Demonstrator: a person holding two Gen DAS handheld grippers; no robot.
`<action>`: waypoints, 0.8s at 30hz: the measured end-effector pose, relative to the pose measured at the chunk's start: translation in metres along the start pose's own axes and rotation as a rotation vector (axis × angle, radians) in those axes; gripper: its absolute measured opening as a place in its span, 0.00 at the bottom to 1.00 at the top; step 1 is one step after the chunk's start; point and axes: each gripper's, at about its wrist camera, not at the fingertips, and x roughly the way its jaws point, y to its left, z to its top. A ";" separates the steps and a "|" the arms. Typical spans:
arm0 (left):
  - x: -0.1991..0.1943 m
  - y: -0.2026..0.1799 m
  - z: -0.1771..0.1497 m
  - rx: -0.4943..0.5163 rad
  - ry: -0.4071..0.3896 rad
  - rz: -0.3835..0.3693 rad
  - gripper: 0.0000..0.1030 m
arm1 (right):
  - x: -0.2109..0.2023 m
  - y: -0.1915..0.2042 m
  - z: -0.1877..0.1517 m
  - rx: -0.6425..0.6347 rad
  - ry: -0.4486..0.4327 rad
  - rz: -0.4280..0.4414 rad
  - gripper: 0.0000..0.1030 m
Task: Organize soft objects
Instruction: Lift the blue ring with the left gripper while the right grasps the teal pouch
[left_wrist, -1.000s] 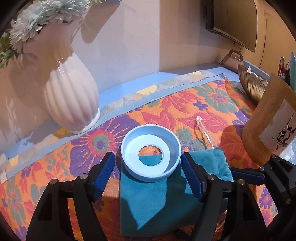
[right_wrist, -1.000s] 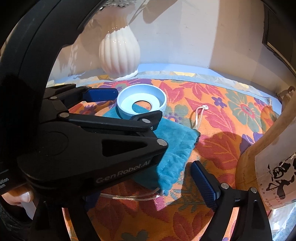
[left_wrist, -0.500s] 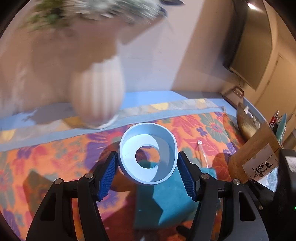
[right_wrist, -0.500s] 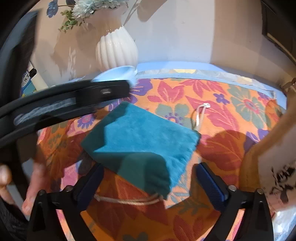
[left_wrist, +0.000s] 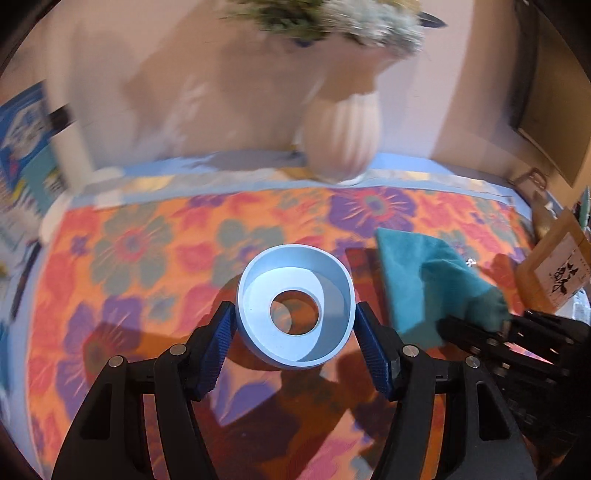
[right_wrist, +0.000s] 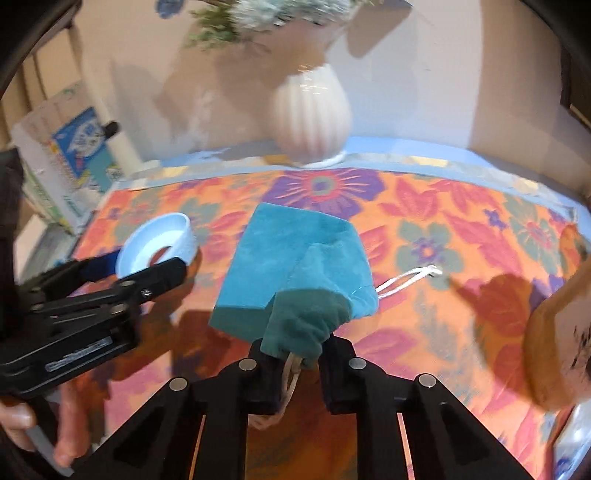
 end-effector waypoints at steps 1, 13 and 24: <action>-0.004 0.005 -0.004 -0.012 0.001 0.017 0.61 | -0.006 0.005 -0.005 0.003 -0.003 0.013 0.14; -0.036 0.027 -0.043 -0.146 0.007 0.092 0.61 | -0.044 0.023 -0.050 0.157 0.153 0.151 0.15; -0.037 0.034 -0.063 -0.190 -0.031 0.118 0.61 | -0.065 0.042 -0.086 -0.028 0.175 0.060 0.68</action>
